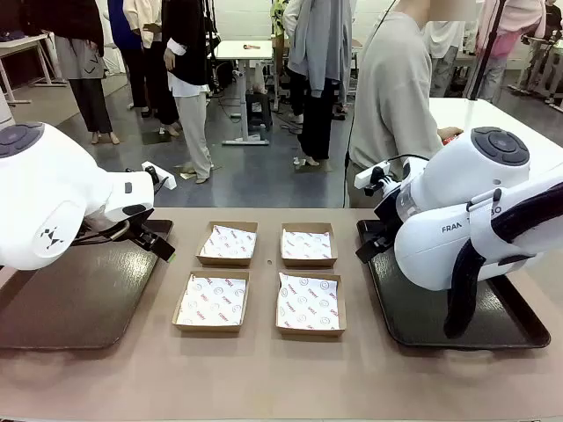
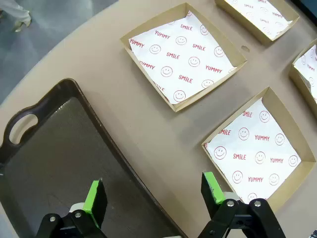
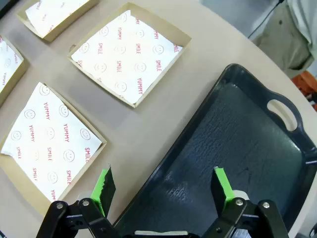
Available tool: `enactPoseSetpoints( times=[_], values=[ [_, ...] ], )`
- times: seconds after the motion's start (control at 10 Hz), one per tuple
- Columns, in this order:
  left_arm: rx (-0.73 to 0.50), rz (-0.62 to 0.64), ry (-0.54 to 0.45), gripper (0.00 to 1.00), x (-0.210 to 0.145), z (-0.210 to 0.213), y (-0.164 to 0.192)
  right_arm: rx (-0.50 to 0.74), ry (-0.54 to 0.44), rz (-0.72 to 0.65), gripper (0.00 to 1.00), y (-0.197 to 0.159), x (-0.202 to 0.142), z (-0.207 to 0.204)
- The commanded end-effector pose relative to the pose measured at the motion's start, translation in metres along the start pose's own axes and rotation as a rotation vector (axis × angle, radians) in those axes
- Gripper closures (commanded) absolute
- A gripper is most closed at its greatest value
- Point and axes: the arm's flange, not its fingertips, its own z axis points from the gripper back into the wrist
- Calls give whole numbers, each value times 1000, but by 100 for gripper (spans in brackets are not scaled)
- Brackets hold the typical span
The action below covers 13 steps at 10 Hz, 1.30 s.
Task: Individually package the donuts and arrange them on the tray.
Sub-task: Pick up one Paper togo box.
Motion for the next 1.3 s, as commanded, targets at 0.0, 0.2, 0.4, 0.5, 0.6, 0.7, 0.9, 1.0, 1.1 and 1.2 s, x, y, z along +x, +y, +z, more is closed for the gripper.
enactPoseSetpoints(
  times=[0.0, 0.2, 0.4, 0.5, 0.6, 0.7, 0.9, 1.0, 1.1, 1.2],
  values=[
    [0, 0, 0, 0, 0, 0, 0, 0, 0, 0, 0, 0, 0, 0],
    [0, 0, 0, 0, 0, 0, 0, 0, 0, 0, 0, 0, 0, 0],
    [0, 0, 0, 0, 0, 0, 0, 0, 0, 0, 0, 0, 0, 0],
    [0, 0, 0, 0, 0, 0, 0, 0, 0, 0, 0, 0, 0, 0],
    [0, 0, 0, 0, 0, 0, 0, 0, 0, 0, 0, 0, 0, 0],
    [0, 0, 0, 0, 0, 0, 0, 0, 0, 0, 0, 0, 0, 0],
    [0, 0, 0, 0, 0, 0, 0, 0, 0, 0, 0, 0, 0, 0],
    [0, 0, 0, 0, 0, 0, 0, 0, 0, 0, 0, 0, 0, 0],
    [0, 0, 0, 0, 0, 0, 0, 0, 0, 0, 0, 0, 0, 0],
    [0, 0, 0, 0, 0, 0, 0, 0, 0, 0, 0, 0, 0, 0]
  ],
)
